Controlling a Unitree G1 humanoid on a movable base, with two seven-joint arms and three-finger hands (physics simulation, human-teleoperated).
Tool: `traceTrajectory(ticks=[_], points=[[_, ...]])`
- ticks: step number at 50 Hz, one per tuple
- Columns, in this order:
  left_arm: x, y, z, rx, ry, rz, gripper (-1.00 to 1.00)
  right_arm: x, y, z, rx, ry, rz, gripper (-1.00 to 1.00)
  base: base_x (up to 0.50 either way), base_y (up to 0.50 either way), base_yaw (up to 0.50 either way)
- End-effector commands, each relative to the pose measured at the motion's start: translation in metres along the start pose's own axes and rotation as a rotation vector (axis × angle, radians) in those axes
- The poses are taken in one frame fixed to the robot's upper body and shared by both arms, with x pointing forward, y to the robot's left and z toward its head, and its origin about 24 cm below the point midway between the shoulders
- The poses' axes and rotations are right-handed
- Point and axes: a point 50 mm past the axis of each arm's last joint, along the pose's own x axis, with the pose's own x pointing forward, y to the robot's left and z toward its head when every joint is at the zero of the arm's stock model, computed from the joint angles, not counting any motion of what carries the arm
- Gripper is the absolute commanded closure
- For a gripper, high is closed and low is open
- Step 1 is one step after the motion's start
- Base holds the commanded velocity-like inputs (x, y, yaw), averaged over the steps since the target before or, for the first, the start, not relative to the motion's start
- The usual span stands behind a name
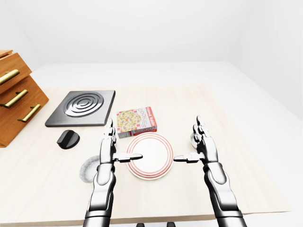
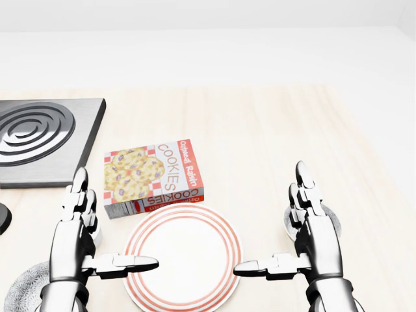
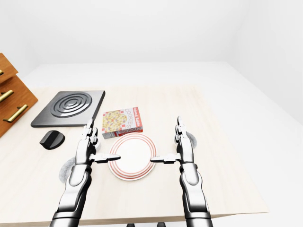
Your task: Pick the akita bowl next to the plate and place it on the plate.
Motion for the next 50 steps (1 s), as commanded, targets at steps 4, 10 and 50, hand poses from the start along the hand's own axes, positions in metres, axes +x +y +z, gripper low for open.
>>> traceTrajectory(ticks=[4,10,50], points=[[0.002,0.001,-0.002,-0.002,0.01,0.005,-1.0,0.0,0.001,0.0,-0.001,-0.003,0.003,-1.0,0.0,0.0,0.0],[0.003,0.002,0.001,-0.003,-0.004,0.009,-1.0,0.0,0.001,0.0,0.0,-0.004,0.004,-1.0,0.0,0.0,0.0],[0.052,0.106,0.158,-0.097,-0.442,0.395,-1.0,-0.001,0.001,-0.001,-0.002,-0.007,0.003,-1.0,0.0,0.0,0.0]])
